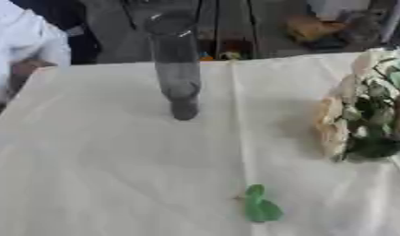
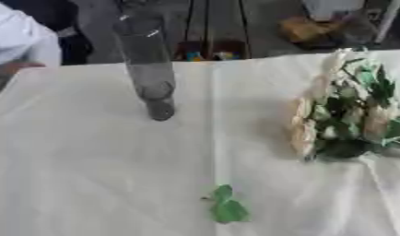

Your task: Arrange flowers into the vase.

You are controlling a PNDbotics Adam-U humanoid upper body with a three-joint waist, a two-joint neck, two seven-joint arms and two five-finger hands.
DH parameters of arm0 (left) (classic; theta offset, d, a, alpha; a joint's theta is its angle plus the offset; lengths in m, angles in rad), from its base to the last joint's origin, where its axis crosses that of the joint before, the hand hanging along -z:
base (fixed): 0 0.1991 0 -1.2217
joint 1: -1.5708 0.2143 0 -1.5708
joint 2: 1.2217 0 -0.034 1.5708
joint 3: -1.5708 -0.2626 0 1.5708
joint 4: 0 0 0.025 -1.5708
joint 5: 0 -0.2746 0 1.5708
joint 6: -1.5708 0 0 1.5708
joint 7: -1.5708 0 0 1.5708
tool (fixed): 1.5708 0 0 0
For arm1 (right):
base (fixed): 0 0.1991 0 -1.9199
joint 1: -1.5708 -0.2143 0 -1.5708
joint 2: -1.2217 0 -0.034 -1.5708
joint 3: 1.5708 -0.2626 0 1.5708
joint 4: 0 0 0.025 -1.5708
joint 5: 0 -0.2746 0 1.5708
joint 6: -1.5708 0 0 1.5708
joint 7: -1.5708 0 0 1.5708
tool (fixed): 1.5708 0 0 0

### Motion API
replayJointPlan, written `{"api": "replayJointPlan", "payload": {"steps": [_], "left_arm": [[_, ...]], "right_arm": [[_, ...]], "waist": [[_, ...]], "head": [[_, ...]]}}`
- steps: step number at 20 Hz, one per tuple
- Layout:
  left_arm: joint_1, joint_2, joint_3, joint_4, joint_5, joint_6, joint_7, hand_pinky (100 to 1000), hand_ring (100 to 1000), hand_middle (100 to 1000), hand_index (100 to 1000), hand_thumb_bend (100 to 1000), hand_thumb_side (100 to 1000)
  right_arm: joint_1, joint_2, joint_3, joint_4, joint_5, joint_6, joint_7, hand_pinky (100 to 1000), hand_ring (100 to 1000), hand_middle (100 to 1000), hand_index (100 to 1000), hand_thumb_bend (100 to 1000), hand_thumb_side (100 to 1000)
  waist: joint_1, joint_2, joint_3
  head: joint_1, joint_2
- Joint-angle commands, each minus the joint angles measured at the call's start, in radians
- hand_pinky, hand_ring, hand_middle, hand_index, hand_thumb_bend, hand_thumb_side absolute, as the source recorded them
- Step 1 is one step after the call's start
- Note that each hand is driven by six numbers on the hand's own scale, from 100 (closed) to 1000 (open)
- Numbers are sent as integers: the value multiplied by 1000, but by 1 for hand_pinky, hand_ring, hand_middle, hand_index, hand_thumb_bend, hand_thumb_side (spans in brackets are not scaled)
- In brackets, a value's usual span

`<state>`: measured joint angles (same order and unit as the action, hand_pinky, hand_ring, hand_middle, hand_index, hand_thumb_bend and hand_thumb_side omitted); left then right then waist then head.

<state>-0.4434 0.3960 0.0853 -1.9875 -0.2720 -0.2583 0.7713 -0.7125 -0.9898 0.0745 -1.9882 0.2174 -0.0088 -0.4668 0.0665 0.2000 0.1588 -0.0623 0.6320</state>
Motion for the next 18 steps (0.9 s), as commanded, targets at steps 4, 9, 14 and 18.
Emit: {"api": "replayJointPlan", "payload": {"steps": [4,9,14,18], "left_arm": [[-11,16,13,-12,0,3,7,904,999,883,974,437,1000],[-13,17,12,-12,1,3,6,904,999,883,974,438,1000],[-13,17,11,-12,1,3,5,904,1000,883,974,437,1000],[-13,16,11,-12,1,3,5,903,1000,883,974,437,1000]], "right_arm": [[-20,-26,-8,-12,4,-3,3,736,838,788,903,100,1000],[-17,-28,-9,-12,9,2,11,746,851,800,907,100,1000],[-16,-28,-10,-12,24,17,49,753,862,808,906,100,1000],[-22,-27,-9,-12,32,26,71,756,866,811,906,100,1000]], "waist": [[1,-12,-4],[1,-11,-5],[0,-12,-6],[0,-15,-7]], "head": [[50,19],[71,24],[64,14],[55,13]]}}
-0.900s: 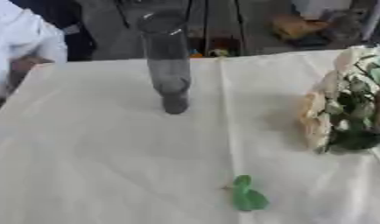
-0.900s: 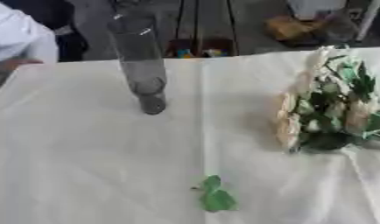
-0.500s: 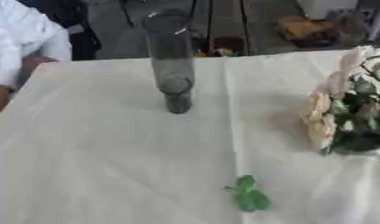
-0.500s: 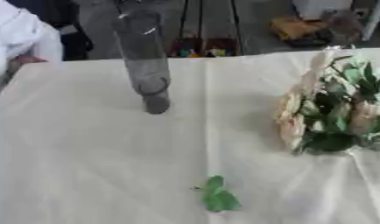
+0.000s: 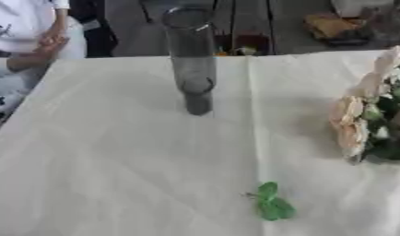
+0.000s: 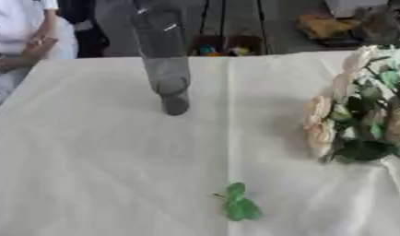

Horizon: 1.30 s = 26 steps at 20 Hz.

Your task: Arrange flowers into the vase.

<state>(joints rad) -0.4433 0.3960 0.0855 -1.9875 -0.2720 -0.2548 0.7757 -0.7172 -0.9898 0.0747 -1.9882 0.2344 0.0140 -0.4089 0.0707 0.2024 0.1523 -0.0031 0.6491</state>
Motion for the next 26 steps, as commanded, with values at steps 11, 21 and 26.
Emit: {"api": "replayJointPlan", "payload": {"steps": [11,21,26], "left_arm": [[-13,18,8,-12,3,0,-5,903,999,882,973,439,1000],[-11,18,5,-12,4,2,-11,903,1000,881,975,437,1000],[-10,19,4,-12,6,3,-13,902,1000,881,974,437,1000]], "right_arm": [[-2,-69,31,28,116,58,124,823,932,875,934,100,1000],[-65,-65,69,208,257,13,266,839,939,886,948,178,1000],[-117,-49,97,316,314,-34,337,846,944,888,967,214,981]], "waist": [[-8,-23,4],[-6,-27,4],[-4,-30,5]], "head": [[-160,-12],[-227,-35],[-217,-39]]}}
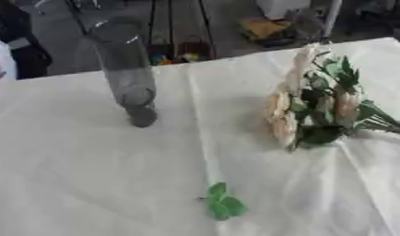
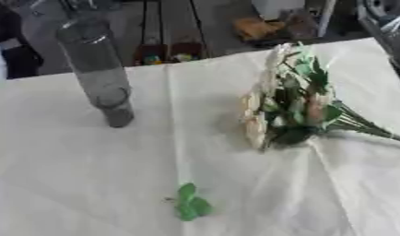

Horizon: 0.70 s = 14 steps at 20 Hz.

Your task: Arrange flowers into the vase.

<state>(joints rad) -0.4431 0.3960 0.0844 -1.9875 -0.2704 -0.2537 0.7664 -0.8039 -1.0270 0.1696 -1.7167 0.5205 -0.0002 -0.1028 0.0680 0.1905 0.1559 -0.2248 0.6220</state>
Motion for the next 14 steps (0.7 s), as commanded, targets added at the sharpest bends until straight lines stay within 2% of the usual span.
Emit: {"api": "replayJointPlan", "payload": {"steps": [1,5,14], "left_arm": [[-10,20,5,-12,4,2,-4,902,1000,881,974,437,1000],[-10,22,3,-12,5,4,-7,902,1000,881,974,437,1000],[-10,28,-3,-12,7,8,-16,901,1000,881,974,435,1000]], "right_arm": [[-42,-9,8,66,36,-30,45,851,946,887,971,219,973],[-78,-5,51,158,79,-64,101,878,964,902,995,251,935],[-128,26,168,349,195,-70,219,927,989,961,1000,266,869]], "waist": [[-1,-19,0],[-3,-20,-4],[-6,-25,-10]], "head": [[5,-12],[1,-17],[-3,-22]]}}
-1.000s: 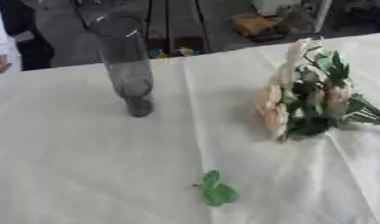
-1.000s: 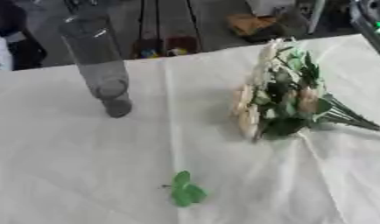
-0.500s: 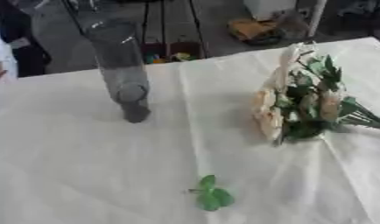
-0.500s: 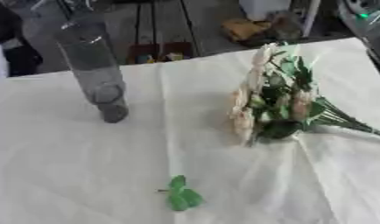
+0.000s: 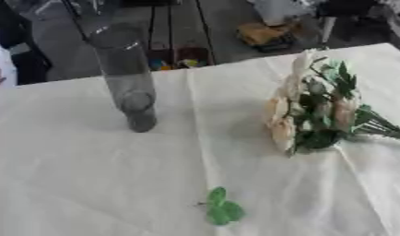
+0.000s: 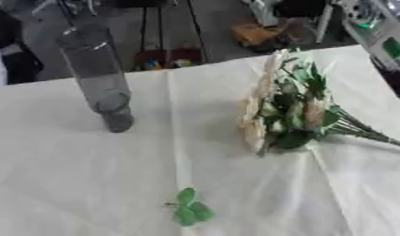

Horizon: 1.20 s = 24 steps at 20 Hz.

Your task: Arrange flowers into the vase.

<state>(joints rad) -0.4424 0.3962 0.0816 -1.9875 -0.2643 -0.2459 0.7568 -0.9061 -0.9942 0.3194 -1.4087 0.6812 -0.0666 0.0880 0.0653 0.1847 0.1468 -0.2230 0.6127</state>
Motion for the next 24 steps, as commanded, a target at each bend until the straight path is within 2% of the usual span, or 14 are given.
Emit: {"api": "replayJointPlan", "payload": {"steps": [1,3,5,9,17,20,24], "left_arm": [[-11,28,-1,-12,1,1,-7,901,1000,881,974,435,1000],[-12,28,-2,-12,2,1,-9,901,1000,881,974,435,1000],[-11,26,-3,-12,4,2,-11,901,1000,881,974,435,1000],[-9,26,-3,-12,4,4,-13,901,1000,882,974,435,1000],[0,28,1,-12,2,10,-12,901,1000,882,973,435,1000],[3,30,2,-12,0,12,-13,901,1000,882,973,435,1000],[7,33,4,-12,-2,15,-13,901,1000,882,973,434,1000]], "right_arm": [[-30,-1,31,62,47,-4,41,927,990,962,1000,267,867],[-41,16,53,103,73,-5,66,931,994,971,1000,298,837],[-56,35,68,147,100,-12,93,932,995,974,1000,279,842],[-91,74,68,235,154,-50,148,933,997,979,1000,283,815],[-162,118,-33,420,252,-163,262,947,1000,1000,1000,324,786],[-162,100,-72,453,256,-205,305,956,1000,1000,1000,358,752],[-118,44,-115,455,251,-249,365,971,1000,1000,1000,429,691]], "waist": [[-4,-20,-1],[-3,-21,-1],[-2,-21,-2],[0,-23,-4],[4,-26,-15],[3,-26,-21],[3,-26,-28]], "head": [[-9,-13],[-20,-15],[-26,-18],[-27,-24],[-3,-28],[6,-27],[19,-26]]}}
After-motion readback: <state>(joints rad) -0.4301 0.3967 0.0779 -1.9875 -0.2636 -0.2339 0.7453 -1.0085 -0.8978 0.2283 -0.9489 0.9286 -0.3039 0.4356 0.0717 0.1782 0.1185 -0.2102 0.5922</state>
